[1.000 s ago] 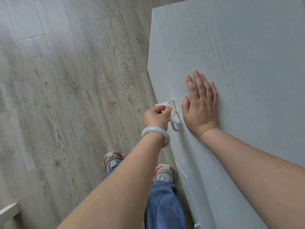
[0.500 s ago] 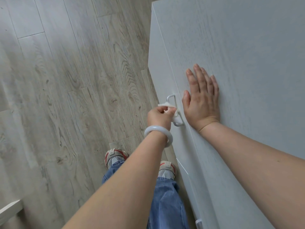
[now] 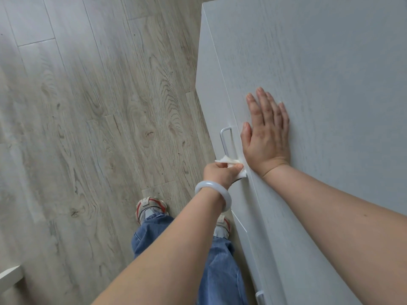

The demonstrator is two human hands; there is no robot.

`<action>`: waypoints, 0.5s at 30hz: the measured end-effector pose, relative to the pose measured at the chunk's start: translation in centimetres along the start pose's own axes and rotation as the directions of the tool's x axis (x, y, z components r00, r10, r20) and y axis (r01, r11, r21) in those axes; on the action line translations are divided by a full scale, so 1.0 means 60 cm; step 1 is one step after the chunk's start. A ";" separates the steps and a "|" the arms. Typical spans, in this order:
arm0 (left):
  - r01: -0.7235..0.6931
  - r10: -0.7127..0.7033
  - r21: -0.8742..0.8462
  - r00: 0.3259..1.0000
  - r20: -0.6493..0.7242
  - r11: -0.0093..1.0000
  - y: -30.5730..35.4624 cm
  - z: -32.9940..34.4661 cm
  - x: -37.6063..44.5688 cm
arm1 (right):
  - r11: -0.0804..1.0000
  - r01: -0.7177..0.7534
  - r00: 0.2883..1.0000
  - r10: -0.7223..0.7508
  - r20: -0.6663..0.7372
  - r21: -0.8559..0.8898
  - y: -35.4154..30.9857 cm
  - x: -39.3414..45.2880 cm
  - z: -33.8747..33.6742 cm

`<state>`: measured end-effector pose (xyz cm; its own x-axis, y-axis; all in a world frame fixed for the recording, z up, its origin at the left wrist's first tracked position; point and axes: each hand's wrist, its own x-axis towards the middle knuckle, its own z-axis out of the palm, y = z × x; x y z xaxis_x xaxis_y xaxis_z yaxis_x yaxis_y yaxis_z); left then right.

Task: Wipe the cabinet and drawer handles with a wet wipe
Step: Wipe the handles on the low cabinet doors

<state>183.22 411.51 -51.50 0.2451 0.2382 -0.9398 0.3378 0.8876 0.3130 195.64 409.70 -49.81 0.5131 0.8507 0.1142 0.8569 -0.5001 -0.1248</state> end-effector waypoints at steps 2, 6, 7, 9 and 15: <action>0.038 -0.038 0.000 0.999 0.026 0.999 0.023 -0.002 0.002 | 1.000 -0.002 1.000 0.002 0.002 0.000 0.000 0.000 0.000; 0.021 -0.037 0.262 0.998 0.053 0.965 0.069 -0.019 0.012 | 1.000 -0.003 1.000 0.003 -0.003 0.003 0.000 0.000 -0.001; -0.013 -0.009 0.343 0.998 0.061 0.939 0.075 -0.021 0.010 | 1.000 -0.002 1.000 0.002 -0.004 0.006 0.000 -0.001 -0.001; -0.068 0.049 0.424 0.997 0.057 0.903 0.085 -0.027 0.005 | 1.000 -0.001 1.000 0.001 -0.005 0.008 0.000 0.000 -0.001; -0.194 0.272 0.445 0.955 -0.118 0.874 0.112 -0.062 0.016 | 1.000 -0.002 1.000 0.002 0.003 0.015 0.001 0.000 -0.002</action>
<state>182.34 419.17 -50.81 0.2189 0.5153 -0.8286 0.6525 0.5541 0.5170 195.67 409.65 -49.69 0.5146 0.8502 0.1111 0.8550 -0.4993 -0.1400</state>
